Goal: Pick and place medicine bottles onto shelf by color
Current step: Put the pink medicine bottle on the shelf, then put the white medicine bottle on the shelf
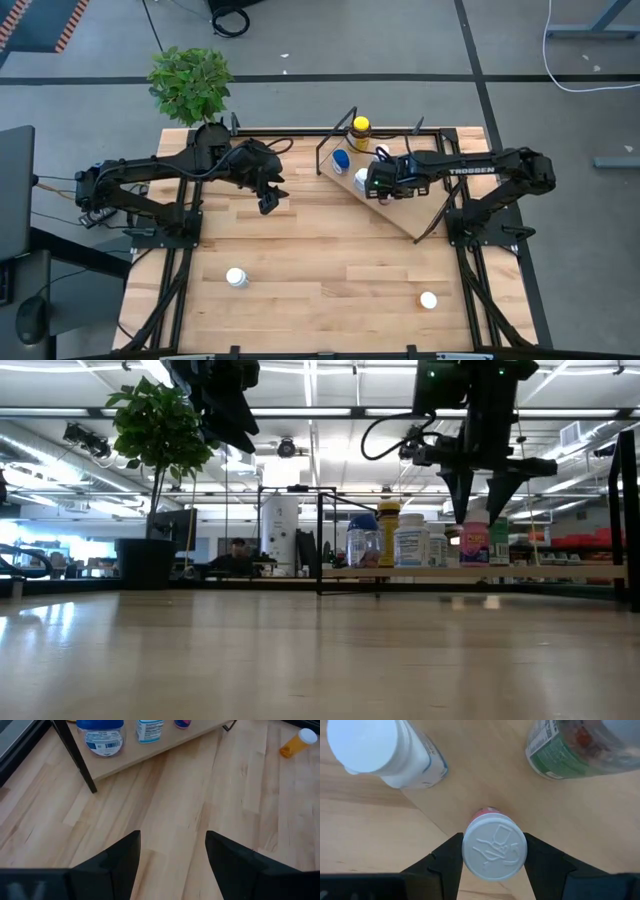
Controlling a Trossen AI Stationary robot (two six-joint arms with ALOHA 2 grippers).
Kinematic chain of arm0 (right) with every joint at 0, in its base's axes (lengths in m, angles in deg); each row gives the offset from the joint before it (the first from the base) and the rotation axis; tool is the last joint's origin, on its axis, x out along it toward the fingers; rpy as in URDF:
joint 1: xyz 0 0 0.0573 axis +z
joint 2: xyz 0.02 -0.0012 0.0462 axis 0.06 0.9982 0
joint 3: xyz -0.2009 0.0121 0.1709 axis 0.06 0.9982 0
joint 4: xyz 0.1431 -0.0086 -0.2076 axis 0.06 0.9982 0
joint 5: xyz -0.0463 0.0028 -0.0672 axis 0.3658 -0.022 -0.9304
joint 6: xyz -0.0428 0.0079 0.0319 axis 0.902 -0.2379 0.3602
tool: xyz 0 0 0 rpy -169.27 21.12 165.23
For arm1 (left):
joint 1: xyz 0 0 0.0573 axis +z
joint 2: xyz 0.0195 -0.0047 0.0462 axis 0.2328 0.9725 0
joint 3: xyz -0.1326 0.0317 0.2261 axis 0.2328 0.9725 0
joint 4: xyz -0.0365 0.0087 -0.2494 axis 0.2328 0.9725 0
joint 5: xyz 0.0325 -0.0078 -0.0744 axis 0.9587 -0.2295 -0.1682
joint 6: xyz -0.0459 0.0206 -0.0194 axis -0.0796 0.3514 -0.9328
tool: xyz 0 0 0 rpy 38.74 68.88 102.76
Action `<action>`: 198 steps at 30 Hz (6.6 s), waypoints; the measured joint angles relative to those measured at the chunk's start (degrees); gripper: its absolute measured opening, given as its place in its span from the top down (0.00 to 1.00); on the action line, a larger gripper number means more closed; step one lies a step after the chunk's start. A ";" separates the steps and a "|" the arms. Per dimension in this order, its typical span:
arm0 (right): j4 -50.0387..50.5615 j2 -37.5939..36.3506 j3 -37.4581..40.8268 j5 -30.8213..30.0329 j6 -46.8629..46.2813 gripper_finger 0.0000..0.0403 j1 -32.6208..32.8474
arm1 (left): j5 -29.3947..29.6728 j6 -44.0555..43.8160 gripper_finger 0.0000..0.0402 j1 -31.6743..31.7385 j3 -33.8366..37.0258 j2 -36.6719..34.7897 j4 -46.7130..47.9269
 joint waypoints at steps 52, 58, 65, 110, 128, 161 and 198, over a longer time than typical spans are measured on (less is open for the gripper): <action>5.12 -5.17 -7.86 5.56 2.29 0.32 8.97 | -8.23 -2.61 0.44 -1.92 -2.24 -0.09 3.43; 4.01 -5.15 -10.39 6.10 -2.69 0.32 14.30 | -9.22 0.49 0.47 -4.22 -11.70 -0.11 14.67; -4.22 -5.13 -10.64 6.87 0.12 0.32 20.63 | -9.27 -2.85 0.44 -7.95 -19.87 -0.17 30.61; -10.71 -5.13 -10.64 -11.04 14.83 0.32 35.09 | 3.03 -40.23 0.13 -48.30 9.75 3.19 16.02; -10.73 -5.13 -10.62 -11.63 13.69 0.32 35.05 | 2.79 -43.97 0.19 -48.22 9.75 9.44 15.26; -10.72 -5.13 -10.62 -10.39 13.33 0.32 35.05 | 0.02 -25.61 0.49 -30.95 0.98 9.45 9.98; -0.61 -5.15 -10.60 6.38 3.04 0.32 45.17 | -1.81 2.93 0.46 -18.51 -30.80 44.17 15.26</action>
